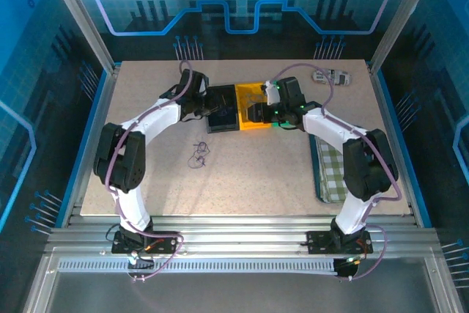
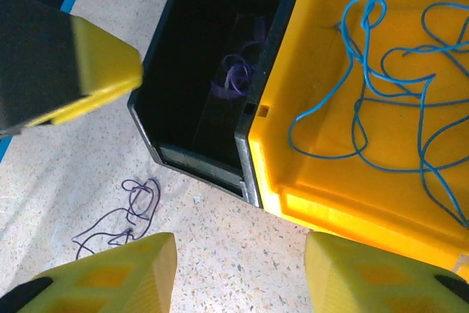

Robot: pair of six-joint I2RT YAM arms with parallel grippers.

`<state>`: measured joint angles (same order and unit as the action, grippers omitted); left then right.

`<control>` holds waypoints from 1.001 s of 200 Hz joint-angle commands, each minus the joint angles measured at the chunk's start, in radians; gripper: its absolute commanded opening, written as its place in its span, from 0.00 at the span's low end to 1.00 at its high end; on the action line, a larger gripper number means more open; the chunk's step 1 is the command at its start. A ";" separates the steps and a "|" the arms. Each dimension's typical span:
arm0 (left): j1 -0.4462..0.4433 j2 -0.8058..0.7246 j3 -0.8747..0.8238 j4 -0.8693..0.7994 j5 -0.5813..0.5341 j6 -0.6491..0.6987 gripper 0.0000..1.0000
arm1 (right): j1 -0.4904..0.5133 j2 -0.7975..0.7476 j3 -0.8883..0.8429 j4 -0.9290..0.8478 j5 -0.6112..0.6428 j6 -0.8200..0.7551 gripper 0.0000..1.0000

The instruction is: Untangle the cables

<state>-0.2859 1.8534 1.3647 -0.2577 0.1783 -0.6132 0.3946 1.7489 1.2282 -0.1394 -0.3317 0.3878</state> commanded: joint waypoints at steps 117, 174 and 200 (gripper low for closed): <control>0.002 -0.366 -0.337 -0.321 -0.180 0.112 0.87 | -0.002 0.003 0.006 0.047 -0.021 -0.001 0.50; -0.039 -0.213 -0.326 -0.384 -0.111 0.161 0.89 | -0.002 0.017 0.027 0.053 -0.027 0.004 0.50; -0.093 -0.117 -0.287 -0.376 -0.103 0.194 0.88 | -0.003 0.009 0.016 0.054 -0.023 0.005 0.50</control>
<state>-0.3313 1.6657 1.0260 -0.5972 0.0414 -0.4744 0.3935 1.7660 1.2194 -0.1043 -0.3450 0.3882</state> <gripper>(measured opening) 0.889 0.496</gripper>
